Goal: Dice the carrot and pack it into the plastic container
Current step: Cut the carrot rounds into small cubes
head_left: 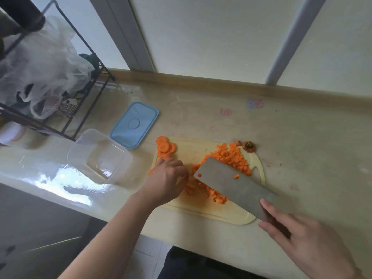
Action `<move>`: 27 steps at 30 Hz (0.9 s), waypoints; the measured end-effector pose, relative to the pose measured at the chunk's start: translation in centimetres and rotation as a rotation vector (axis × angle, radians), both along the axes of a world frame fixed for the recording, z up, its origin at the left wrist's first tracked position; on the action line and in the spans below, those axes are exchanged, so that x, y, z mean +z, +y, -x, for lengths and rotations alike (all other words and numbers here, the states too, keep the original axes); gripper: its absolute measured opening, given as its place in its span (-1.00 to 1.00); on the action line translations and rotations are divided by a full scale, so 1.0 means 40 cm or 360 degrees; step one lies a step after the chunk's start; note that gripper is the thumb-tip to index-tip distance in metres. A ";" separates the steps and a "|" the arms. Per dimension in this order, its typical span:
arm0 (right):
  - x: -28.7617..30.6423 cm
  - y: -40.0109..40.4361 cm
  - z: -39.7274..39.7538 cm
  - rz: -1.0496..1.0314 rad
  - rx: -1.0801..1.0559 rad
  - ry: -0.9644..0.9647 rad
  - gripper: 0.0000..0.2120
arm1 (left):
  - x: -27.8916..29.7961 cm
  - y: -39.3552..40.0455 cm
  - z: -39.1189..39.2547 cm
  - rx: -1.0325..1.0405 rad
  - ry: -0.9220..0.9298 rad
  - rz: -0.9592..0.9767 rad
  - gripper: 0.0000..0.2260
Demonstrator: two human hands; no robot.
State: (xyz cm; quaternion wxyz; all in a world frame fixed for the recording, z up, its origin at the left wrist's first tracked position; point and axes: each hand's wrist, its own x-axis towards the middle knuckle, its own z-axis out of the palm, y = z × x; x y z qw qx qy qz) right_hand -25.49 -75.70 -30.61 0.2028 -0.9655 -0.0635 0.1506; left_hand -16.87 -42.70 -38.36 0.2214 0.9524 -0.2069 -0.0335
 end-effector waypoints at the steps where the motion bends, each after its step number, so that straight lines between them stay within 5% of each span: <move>1: -0.005 0.001 -0.001 0.0023 0.0030 0.0031 -0.49 | 0.013 -0.003 -0.002 0.0116 -0.0058 0.0155 -0.84; 4: -0.023 0.006 -0.007 0.0114 0.0169 0.0059 -0.47 | 0.064 -0.039 -0.003 0.0342 -0.0249 0.0565 -0.89; 9: -0.029 0.024 -0.030 0.0211 0.0362 -0.0028 -0.45 | 0.069 -0.149 0.006 -0.0293 -0.0165 0.0155 -0.86; 15: -0.020 0.037 -0.045 0.0224 0.0437 -0.0145 -0.44 | 0.031 -0.181 -0.012 -0.0121 -0.0151 -0.0078 -0.74; 23: -0.009 0.029 -0.029 0.0025 0.0274 -0.0103 -0.51 | 0.062 -0.023 -0.049 0.0243 -0.0469 0.0351 -0.80; 27: -0.003 0.012 -0.016 -0.0158 0.0056 0.0010 -0.56 | 0.032 0.074 0.011 -0.0064 -0.0538 0.0243 -0.86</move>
